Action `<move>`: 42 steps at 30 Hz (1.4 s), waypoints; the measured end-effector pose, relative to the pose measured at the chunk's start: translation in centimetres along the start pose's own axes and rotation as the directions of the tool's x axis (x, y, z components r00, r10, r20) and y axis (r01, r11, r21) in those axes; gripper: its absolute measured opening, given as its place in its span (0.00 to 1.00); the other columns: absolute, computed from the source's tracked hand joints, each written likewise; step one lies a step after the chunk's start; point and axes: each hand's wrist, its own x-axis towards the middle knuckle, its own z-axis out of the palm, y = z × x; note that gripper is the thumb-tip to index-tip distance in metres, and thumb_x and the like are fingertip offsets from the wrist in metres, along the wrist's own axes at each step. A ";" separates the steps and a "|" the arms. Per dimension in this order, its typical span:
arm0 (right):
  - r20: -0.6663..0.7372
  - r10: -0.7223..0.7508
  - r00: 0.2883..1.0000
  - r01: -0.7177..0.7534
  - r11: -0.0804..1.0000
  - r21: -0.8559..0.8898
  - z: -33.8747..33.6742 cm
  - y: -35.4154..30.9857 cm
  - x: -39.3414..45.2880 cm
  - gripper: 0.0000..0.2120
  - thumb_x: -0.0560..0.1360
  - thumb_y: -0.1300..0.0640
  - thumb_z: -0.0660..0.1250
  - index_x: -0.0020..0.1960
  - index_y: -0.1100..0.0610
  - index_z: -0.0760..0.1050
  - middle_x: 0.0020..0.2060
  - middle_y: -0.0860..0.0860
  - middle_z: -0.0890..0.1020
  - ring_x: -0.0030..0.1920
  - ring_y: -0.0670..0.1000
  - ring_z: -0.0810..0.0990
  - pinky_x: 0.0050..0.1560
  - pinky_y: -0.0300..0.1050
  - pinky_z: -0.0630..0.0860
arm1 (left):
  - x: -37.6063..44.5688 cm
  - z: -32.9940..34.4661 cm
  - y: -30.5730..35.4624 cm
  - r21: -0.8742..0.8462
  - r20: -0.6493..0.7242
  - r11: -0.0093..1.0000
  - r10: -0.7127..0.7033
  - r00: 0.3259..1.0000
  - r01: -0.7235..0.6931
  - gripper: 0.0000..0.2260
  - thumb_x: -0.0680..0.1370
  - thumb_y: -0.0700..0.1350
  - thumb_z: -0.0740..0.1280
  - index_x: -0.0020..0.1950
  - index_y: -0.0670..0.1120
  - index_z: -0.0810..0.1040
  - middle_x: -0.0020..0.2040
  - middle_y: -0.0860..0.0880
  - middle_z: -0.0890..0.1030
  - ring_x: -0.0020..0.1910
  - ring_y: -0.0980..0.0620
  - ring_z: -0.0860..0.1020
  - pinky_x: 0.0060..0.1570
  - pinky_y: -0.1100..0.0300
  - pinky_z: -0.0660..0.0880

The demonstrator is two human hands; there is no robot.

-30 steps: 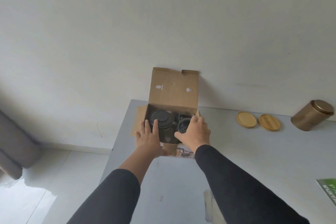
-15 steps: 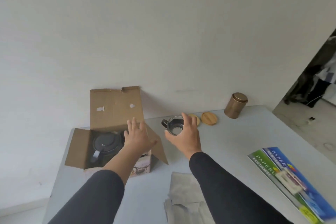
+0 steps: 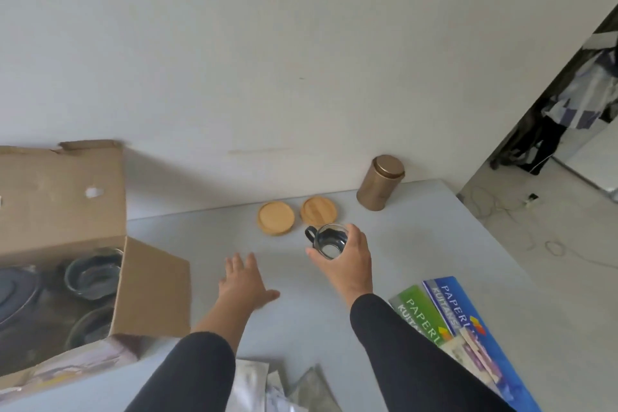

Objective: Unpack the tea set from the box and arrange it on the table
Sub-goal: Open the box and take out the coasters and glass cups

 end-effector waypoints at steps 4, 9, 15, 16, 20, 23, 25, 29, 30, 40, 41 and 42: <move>0.071 0.063 0.995 -0.064 0.998 0.009 -0.1 4.8 3.6 0.38 0.62 0.48 0.78 0.66 0.57 0.65 0.58 0.52 0.72 0.55 0.49 0.74 0.54 0.35 0.68 | 2.1 2.8 1.6 0.135 0.060 0.989 -0.062 0.996 0.053 0.50 0.71 0.63 0.68 0.78 0.46 0.38 0.77 0.41 0.38 0.77 0.41 0.40 0.72 0.44 0.59; 0.195 0.061 0.979 -0.067 0.997 0.025 1.5 7.5 6.3 0.39 0.63 0.50 0.79 0.67 0.59 0.64 0.59 0.53 0.71 0.55 0.50 0.73 0.54 0.35 0.67 | 3.7 2.6 2.9 0.203 0.105 0.972 -0.139 0.985 0.115 0.54 0.70 0.62 0.71 0.77 0.48 0.33 0.76 0.39 0.33 0.76 0.39 0.37 0.72 0.44 0.58; 0.241 0.050 0.969 -0.064 0.997 0.051 3.8 8.4 7.4 0.41 0.63 0.51 0.79 0.68 0.59 0.62 0.60 0.54 0.69 0.59 0.53 0.73 0.57 0.41 0.69 | 4.6 2.3 4.4 0.248 0.141 0.951 -0.226 0.964 0.186 0.56 0.70 0.57 0.72 0.75 0.47 0.29 0.75 0.38 0.31 0.76 0.38 0.38 0.72 0.47 0.59; 0.235 0.051 0.971 -0.066 0.996 0.057 4.0 8.5 7.5 0.41 0.63 0.50 0.79 0.68 0.60 0.63 0.60 0.54 0.69 0.59 0.54 0.73 0.57 0.41 0.70 | 4.7 2.4 4.4 0.252 0.142 0.948 -0.233 0.962 0.192 0.56 0.71 0.57 0.72 0.75 0.47 0.28 0.75 0.38 0.31 0.76 0.38 0.38 0.72 0.47 0.58; 0.236 0.038 0.971 -0.058 0.995 0.079 4.2 9.0 7.9 0.40 0.63 0.50 0.79 0.67 0.59 0.63 0.59 0.53 0.69 0.58 0.53 0.73 0.57 0.42 0.72 | 4.8 2.5 4.6 0.257 0.137 0.947 -0.234 0.962 0.194 0.55 0.71 0.56 0.72 0.75 0.46 0.28 0.75 0.37 0.31 0.76 0.37 0.38 0.72 0.47 0.57; 0.252 0.032 0.967 -0.054 0.995 0.083 4.1 9.2 8.1 0.40 0.62 0.50 0.79 0.67 0.58 0.62 0.59 0.53 0.69 0.58 0.52 0.72 0.57 0.43 0.73 | 4.7 2.6 4.6 0.261 0.129 0.947 -0.227 0.965 0.188 0.55 0.72 0.56 0.72 0.75 0.45 0.28 0.75 0.37 0.31 0.76 0.36 0.38 0.72 0.47 0.58; 0.262 0.024 0.965 -0.049 0.995 0.088 4.0 9.3 8.0 0.40 0.63 0.51 0.79 0.68 0.57 0.62 0.59 0.53 0.69 0.58 0.52 0.72 0.57 0.42 0.73 | 4.6 2.6 4.6 0.268 0.119 0.946 -0.221 0.968 0.183 0.55 0.72 0.56 0.72 0.75 0.45 0.28 0.75 0.36 0.32 0.76 0.36 0.38 0.72 0.47 0.58; 0.291 -0.019 0.957 -0.006 0.996 0.084 3.3 9.3 7.9 0.45 0.62 0.48 0.78 0.72 0.53 0.58 0.61 0.51 0.66 0.62 0.50 0.70 0.59 0.39 0.69 | 4.1 2.5 4.7 0.287 0.079 0.942 -0.205 0.976 0.175 0.54 0.72 0.57 0.71 0.76 0.46 0.30 0.76 0.37 0.34 0.77 0.38 0.41 0.72 0.49 0.59; 0.276 -0.041 0.960 0.024 0.998 0.065 3.0 9.2 8.0 0.45 0.62 0.47 0.78 0.72 0.53 0.58 0.62 0.51 0.66 0.63 0.51 0.69 0.61 0.42 0.70 | 4.0 2.5 4.7 0.284 0.070 0.943 -0.201 0.977 0.173 0.54 0.71 0.57 0.71 0.76 0.46 0.31 0.76 0.37 0.35 0.77 0.39 0.42 0.72 0.50 0.59; 0.035 -0.286 0.958 0.288 0.955 -0.074 1.0 3.2 8.5 0.29 0.71 0.50 0.70 0.67 0.60 0.67 0.59 0.58 0.73 0.61 0.57 0.70 0.58 0.53 0.72 | 1.6 0.4 3.2 0.148 -0.096 0.989 0.010 0.995 0.004 0.38 0.76 0.58 0.65 0.78 0.45 0.50 0.79 0.46 0.49 0.78 0.48 0.45 0.76 0.51 0.52; 0.028 -0.299 0.954 0.301 0.952 -0.055 1.2 2.0 8.2 0.28 0.72 0.50 0.70 0.67 0.60 0.67 0.59 0.58 0.73 0.61 0.57 0.70 0.59 0.53 0.72 | 1.4 -0.6 2.6 0.134 -0.142 0.991 0.033 0.989 -0.014 0.36 0.77 0.58 0.64 0.77 0.45 0.51 0.79 0.47 0.50 0.78 0.48 0.45 0.76 0.51 0.52; 0.024 -0.315 0.949 0.315 0.948 -0.037 1.4 0.7 7.9 0.27 0.72 0.51 0.69 0.67 0.60 0.67 0.59 0.58 0.73 0.61 0.57 0.70 0.60 0.52 0.71 | 1.0 -1.6 2.0 0.121 -0.192 0.992 0.053 0.980 -0.029 0.34 0.78 0.57 0.63 0.77 0.45 0.52 0.78 0.47 0.50 0.78 0.48 0.45 0.76 0.51 0.51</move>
